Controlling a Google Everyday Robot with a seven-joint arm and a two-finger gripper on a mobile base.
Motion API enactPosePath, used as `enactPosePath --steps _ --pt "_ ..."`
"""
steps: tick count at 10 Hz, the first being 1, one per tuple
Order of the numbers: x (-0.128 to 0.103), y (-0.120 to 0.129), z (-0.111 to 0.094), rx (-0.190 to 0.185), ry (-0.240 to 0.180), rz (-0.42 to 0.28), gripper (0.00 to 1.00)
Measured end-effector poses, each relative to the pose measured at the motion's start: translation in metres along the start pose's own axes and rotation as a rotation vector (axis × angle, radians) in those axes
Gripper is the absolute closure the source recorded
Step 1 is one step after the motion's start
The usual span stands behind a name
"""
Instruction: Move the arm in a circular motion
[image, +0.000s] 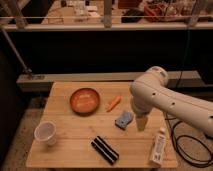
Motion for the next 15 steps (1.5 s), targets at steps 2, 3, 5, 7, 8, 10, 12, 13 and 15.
enactPosePath --steps 2,3,5,7,8,10,12,13,15 --pt "-0.027 -0.005 -0.001 0.006 -0.007 -0.036 0.2" --pt "-0.039 -0.007 -0.001 0.008 -0.006 -0.05 0.2" --pt "-0.065 -0.015 -0.002 0.024 -0.002 -0.087 0.2" --pt "-0.079 -0.017 -0.004 0.026 0.0 -0.107 0.2" --pt "-0.095 -0.019 -0.004 0.028 -0.004 -0.127 0.2" --pt "-0.117 -0.019 -0.002 0.028 0.0 -0.155 0.2" --pt "-0.127 -0.022 0.0 0.027 -0.001 -0.174 0.2" --pt "-0.129 -0.023 0.0 0.026 0.0 -0.181 0.2" --pt "-0.142 -0.028 0.003 0.028 -0.005 -0.207 0.2"
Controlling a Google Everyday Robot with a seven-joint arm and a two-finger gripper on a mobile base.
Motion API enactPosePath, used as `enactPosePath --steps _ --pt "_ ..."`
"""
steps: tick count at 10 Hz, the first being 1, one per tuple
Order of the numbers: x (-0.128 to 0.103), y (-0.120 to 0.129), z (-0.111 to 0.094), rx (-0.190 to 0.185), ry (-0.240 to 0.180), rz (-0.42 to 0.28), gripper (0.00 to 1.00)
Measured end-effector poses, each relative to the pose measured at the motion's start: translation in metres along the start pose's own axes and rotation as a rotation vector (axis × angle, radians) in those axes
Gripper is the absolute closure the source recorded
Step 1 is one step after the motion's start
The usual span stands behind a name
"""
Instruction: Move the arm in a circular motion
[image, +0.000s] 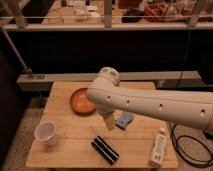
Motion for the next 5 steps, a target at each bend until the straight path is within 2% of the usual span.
enactPosePath --steps 3,5 --pt "-0.0066 -0.0062 0.0053 -0.005 -0.003 -0.013 0.2" --pt "-0.0025 -0.0099 0.0102 -0.011 -0.007 -0.014 0.2"
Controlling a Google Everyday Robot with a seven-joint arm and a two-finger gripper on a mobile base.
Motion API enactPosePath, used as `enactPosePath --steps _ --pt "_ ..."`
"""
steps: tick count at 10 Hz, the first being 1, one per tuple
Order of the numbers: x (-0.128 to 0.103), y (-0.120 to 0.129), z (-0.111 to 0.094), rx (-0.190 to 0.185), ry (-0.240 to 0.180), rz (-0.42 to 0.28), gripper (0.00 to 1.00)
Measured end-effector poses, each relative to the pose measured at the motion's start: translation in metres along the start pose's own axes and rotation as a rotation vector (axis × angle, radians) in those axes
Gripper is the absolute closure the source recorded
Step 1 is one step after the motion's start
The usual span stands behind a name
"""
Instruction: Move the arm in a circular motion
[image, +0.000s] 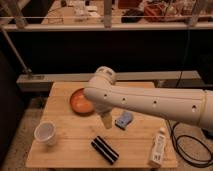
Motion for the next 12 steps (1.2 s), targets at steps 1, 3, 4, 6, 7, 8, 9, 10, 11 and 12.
enactPosePath --steps 1,3,4,6,7,8,9,10,11,12 --pt "-0.001 -0.003 0.003 0.0 -0.006 -0.007 0.2" --pt "0.0 -0.005 0.004 0.001 -0.007 -0.007 0.2" --pt "0.001 -0.009 0.006 0.002 -0.008 -0.009 0.2" --pt "-0.001 -0.016 0.007 0.002 -0.011 -0.017 0.2" --pt "0.001 -0.018 0.008 0.0 -0.01 -0.018 0.2" --pt "0.001 -0.021 0.009 0.0 -0.01 -0.019 0.2" --pt "-0.001 -0.023 0.009 0.0 -0.011 -0.022 0.2" --pt "0.0 -0.025 0.011 -0.001 -0.012 -0.022 0.2" --pt "0.002 -0.03 0.013 -0.002 -0.018 -0.018 0.2" --pt "0.003 -0.032 0.014 -0.002 -0.021 -0.015 0.2"
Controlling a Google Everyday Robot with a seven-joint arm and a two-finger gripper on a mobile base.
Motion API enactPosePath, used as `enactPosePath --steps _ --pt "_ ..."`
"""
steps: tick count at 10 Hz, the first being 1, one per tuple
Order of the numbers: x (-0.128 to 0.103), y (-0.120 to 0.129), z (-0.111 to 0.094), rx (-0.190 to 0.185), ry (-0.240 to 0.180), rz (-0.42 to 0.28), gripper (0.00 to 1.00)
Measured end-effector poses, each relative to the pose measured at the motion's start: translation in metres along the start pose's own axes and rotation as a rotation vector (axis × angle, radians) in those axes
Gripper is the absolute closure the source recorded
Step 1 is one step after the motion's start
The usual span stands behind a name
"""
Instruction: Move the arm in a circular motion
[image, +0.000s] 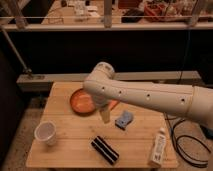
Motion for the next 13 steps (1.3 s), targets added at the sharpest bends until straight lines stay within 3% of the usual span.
enactPosePath --steps 8,13 --pt "0.015 -0.017 0.002 -0.011 -0.027 0.021 0.2" --pt "0.045 -0.027 0.001 -0.02 -0.029 0.053 0.2"
